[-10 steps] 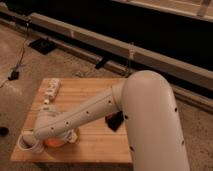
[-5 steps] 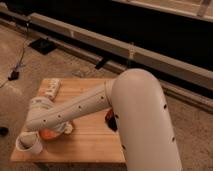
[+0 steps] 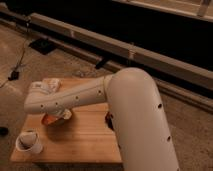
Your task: Drag the ceramic bowl in a circle
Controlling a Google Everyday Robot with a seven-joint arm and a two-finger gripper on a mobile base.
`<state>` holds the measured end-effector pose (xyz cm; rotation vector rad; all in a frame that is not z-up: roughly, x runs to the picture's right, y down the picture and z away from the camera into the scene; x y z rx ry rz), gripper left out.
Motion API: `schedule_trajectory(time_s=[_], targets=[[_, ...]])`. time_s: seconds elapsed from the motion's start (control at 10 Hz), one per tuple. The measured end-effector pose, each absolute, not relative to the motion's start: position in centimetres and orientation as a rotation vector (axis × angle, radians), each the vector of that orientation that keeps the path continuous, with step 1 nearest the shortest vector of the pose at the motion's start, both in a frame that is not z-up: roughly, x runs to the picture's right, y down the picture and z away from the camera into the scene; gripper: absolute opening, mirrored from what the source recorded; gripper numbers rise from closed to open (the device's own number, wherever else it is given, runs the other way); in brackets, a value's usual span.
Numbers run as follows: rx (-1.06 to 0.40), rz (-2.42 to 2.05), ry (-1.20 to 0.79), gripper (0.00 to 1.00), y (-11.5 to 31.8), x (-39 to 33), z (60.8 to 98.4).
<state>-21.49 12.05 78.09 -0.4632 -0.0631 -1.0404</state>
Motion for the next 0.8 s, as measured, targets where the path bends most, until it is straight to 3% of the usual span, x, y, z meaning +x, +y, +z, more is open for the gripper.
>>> schedule_trajectory(time_s=[0.8], targets=[[-0.449, -0.921, -0.037, 0.0, 9.0, -14.9, 78.9]])
